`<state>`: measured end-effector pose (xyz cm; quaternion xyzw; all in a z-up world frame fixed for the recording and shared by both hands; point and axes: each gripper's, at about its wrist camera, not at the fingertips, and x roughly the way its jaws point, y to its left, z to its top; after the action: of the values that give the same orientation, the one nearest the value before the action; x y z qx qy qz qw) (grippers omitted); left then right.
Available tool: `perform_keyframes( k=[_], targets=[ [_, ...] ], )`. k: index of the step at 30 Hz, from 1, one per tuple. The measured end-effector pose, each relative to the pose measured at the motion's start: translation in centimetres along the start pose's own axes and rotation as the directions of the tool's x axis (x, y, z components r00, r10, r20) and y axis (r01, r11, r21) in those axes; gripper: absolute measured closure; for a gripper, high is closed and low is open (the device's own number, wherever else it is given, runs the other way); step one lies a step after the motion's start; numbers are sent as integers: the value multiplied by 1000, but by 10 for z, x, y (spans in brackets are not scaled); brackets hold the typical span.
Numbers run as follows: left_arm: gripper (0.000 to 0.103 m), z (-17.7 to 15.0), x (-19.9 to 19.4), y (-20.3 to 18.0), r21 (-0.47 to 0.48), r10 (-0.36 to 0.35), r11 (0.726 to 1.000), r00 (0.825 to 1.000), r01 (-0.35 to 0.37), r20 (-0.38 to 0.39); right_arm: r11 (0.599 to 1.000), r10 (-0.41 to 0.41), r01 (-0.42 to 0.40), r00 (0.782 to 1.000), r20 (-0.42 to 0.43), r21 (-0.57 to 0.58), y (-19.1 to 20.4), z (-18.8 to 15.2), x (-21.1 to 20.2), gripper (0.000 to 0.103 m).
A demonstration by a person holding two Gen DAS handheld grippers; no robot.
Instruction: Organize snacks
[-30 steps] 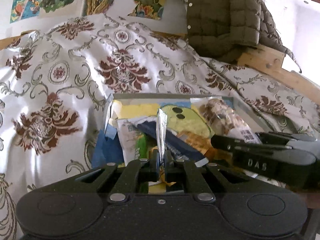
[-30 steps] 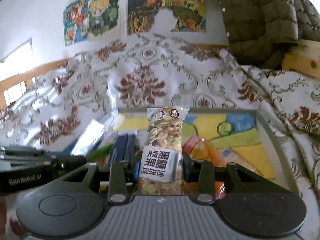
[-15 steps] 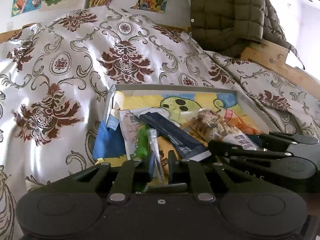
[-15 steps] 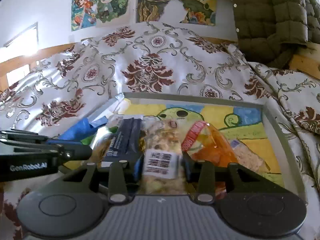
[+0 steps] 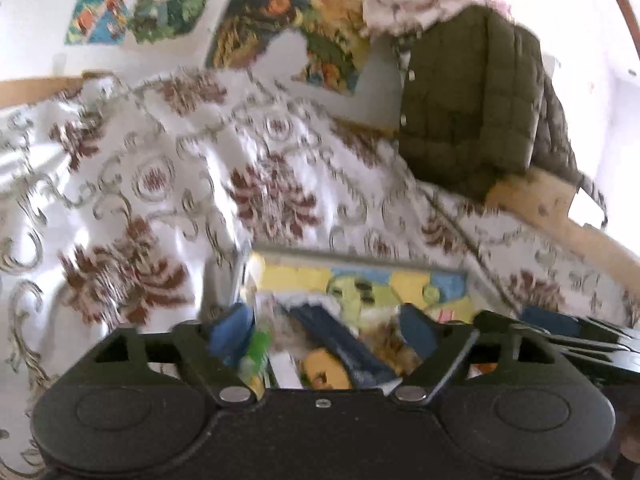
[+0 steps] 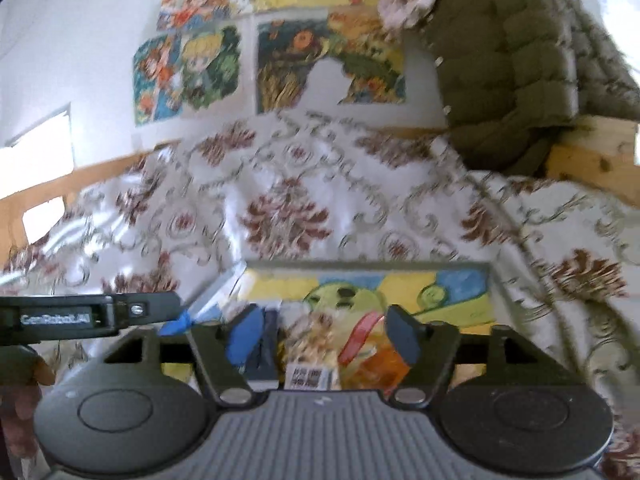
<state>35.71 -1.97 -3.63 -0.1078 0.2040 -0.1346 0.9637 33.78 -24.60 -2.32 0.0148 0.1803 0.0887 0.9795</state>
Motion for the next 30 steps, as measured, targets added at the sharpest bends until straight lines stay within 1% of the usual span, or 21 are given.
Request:
perform_keyframes(
  k=[1, 3, 4, 7, 10, 13, 18, 23, 27, 30],
  targets=[
    [4, 3, -5, -1, -7, 2, 1000, 1000, -2, 20, 1000, -9, 9, 1000, 17, 7, -1, 3, -6, 19],
    [1, 8, -16, -4, -19, -1, 1000, 998, 2, 65, 1000, -22, 21, 999, 46, 18, -4, 10, -19, 15],
    [1, 10, -21, -5, -22, -5, 1000, 997, 7, 78, 999, -27, 25, 998, 61, 22, -5, 12, -26, 12],
    [1, 13, -36, -12, -19, -2, 1000, 994, 4, 112, 998, -40, 35, 994, 107, 42, -9, 19, -44, 6],
    [1, 12, -51, -18, 2, 8, 1000, 990, -9, 138, 996, -49, 38, 989, 140, 82, -13, 23, -62, 2],
    [1, 6, -71, -23, -1, 47, 999, 984, -47, 174, 991, -82, 61, 980, 183, 116, -15, 21, -83, 0],
    [1, -3, -96, -30, -4, 63, 998, 984, -63, 166, 980, -125, 89, 971, 204, 176, -21, 10, -115, 0],
    [1, -13, -121, -39, 19, 93, 995, 982, -97, 167, 972, -167, 131, 969, 181, 196, -23, -7, -143, 0],
    [1, -24, -134, -42, 49, 110, 992, 985, -118, 132, 964, -203, 172, 968, 145, 205, -22, -23, -162, 0],
    [1, -32, -144, -42, 54, 130, 989, 986, -137, 107, 962, -198, 168, 972, 125, 217, -21, -30, -173, 0]
  ],
)
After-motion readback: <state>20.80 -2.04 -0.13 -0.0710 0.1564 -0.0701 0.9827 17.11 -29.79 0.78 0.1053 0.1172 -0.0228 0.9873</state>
